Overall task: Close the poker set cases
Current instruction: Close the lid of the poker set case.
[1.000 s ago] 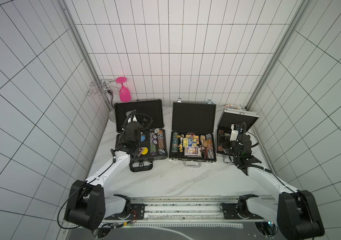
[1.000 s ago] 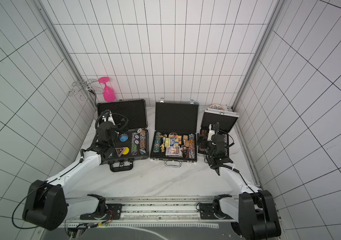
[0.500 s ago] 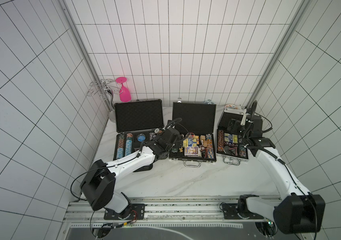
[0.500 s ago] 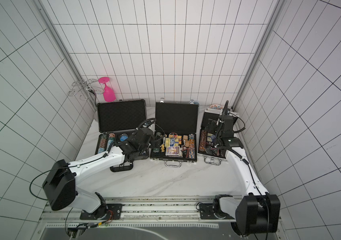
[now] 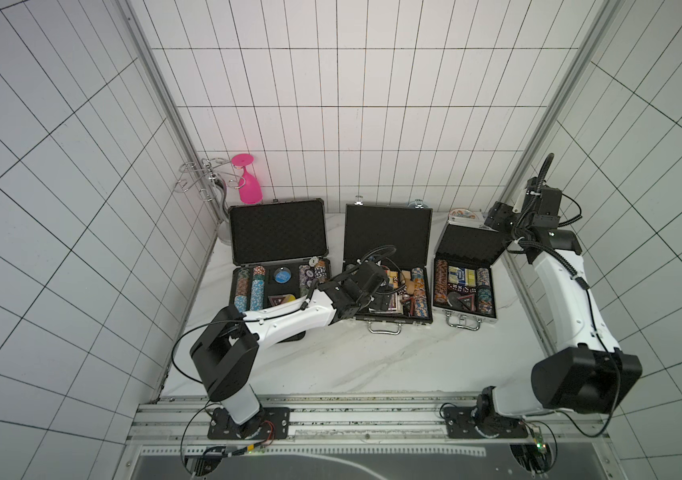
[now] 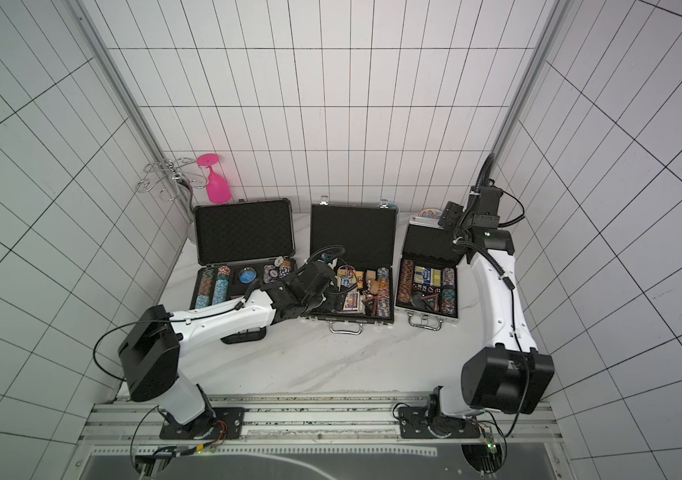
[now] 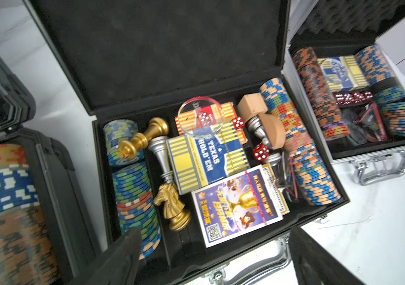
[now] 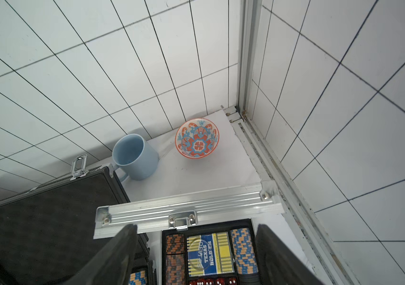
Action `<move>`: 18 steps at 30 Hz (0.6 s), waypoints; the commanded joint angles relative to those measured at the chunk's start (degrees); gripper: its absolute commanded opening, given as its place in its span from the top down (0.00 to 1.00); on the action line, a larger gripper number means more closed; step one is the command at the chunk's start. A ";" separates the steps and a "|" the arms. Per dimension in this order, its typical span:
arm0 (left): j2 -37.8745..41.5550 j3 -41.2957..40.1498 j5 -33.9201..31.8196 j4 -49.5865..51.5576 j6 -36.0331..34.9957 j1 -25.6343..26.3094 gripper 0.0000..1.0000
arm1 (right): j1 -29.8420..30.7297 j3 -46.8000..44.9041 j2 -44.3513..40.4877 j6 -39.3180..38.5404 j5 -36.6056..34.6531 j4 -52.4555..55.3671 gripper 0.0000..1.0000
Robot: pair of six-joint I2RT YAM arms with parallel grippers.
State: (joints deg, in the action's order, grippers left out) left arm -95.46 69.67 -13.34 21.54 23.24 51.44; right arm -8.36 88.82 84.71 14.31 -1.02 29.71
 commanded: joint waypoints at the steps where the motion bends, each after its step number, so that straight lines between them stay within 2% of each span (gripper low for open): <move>1: -2.09 3.51 3.48 -1.02 -0.99 0.20 0.06 | -1.67 7.00 3.49 -1.03 3.06 5.65 0.25; 4: -3.71 7.83 7.36 -1.91 -0.88 0.20 0.06 | -4.13 6.31 3.76 -0.43 1.41 6.06 0.25; 8: -6.16 13.55 9.91 -2.03 -0.35 0.27 0.07 | -9.73 3.38 1.83 0.02 3.22 5.16 0.24; 12: -7.61 14.97 10.30 -2.28 -0.42 0.34 0.07 | -14.44 0.70 0.57 0.50 9.54 2.86 0.22; 18: -8.73 15.39 10.37 -5.35 -1.42 0.41 0.06 | -18.44 -5.20 0.96 2.22 18.44 -2.68 0.21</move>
State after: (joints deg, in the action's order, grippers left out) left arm -102.69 83.90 -3.68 18.57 22.44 51.62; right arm -25.52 88.53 85.43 14.98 10.66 29.63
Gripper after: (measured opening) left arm 0.937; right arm 0.790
